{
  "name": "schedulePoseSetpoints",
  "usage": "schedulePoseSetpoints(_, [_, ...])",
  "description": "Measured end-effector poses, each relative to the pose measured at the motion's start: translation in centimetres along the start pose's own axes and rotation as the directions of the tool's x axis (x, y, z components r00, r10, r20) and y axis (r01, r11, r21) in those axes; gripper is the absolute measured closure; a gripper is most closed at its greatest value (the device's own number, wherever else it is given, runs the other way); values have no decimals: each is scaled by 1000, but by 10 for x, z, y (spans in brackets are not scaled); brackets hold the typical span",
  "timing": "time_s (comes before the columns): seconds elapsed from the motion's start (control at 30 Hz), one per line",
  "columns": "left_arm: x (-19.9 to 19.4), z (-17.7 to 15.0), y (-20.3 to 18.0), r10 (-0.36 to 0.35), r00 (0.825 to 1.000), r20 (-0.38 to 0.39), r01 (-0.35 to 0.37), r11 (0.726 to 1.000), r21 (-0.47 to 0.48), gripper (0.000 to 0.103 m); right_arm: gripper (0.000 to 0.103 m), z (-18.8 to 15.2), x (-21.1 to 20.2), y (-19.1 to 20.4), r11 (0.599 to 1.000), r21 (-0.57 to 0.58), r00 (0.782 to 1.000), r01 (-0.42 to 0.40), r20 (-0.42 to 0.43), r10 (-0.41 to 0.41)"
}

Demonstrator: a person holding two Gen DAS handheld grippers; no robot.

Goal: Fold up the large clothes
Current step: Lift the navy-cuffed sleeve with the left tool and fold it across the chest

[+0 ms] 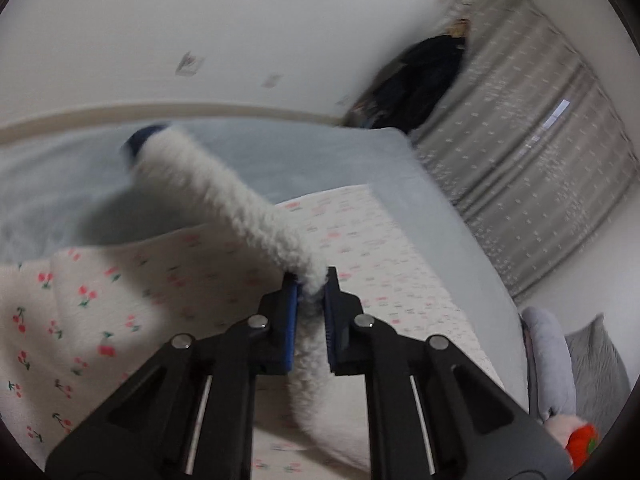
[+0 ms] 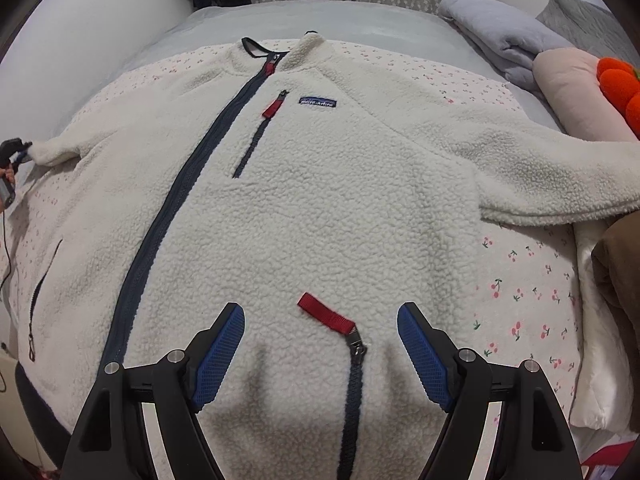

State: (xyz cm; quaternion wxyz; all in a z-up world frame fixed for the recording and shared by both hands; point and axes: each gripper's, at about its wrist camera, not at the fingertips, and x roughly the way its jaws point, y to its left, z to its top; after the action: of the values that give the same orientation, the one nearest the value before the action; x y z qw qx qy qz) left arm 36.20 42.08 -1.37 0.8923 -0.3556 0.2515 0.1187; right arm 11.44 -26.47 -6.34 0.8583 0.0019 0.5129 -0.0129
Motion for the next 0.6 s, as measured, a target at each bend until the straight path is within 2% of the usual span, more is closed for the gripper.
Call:
schedulePoseSetpoints(0.13, [-28,-1,-73,-123,992,40,119,988,98,91,22,6,0,-6,1000,3,1000,-19,18,19])
schedulePoseSetpoints(0.23, [-43,-9,-128,-222,975,20,216,961,174,91,22,10,4,-10,1000,7,1000,-30,8,30])
schedulePoseSetpoints(0.37, [-56,-30,-191,-305,952,-35,303,917,260,91,22,13,7,-13,999,-6,999,-45,3,45])
schedulePoseSetpoints(0.5, [-60,-55,-245,-391,915,-101,403,868,289,91,22,19,5,-18,997,8,997,-79,15,79])
schedulePoseSetpoints(0.6, [-59,-83,-285,-462,871,-167,491,821,289,91,22,25,3,-22,995,20,995,-95,28,94])
